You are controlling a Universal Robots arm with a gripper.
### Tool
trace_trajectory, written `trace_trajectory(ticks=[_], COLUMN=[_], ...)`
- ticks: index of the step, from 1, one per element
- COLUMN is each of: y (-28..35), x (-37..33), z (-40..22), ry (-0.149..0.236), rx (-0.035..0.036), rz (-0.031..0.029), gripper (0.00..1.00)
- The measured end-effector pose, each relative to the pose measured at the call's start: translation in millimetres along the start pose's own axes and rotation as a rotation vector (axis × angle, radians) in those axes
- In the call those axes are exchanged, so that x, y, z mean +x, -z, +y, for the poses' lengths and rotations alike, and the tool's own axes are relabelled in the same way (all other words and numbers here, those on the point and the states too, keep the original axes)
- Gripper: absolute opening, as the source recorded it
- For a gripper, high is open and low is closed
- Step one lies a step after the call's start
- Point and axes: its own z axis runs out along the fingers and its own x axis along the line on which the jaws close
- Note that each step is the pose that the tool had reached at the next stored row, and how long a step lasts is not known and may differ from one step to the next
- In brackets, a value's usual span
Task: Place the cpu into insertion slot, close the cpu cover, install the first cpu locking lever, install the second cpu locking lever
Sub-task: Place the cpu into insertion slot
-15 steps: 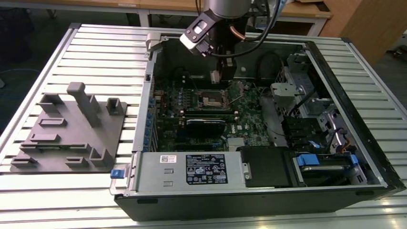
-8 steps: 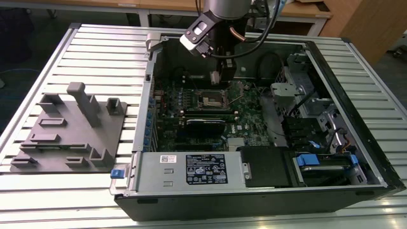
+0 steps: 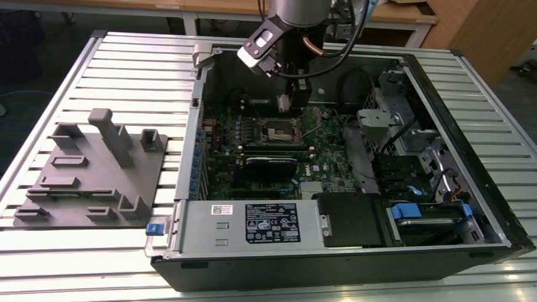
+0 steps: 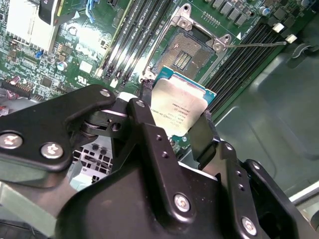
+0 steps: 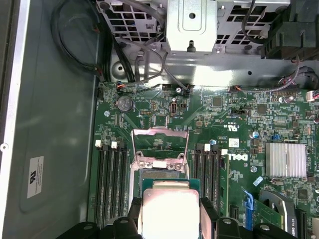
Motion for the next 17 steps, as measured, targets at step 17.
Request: trace_trajectory(ticks=[17], y=[-4.7], x=[-0.2], z=[-0.4], ry=[0.0], rx=[0.0], rz=[0.0], gripper=[0.54])
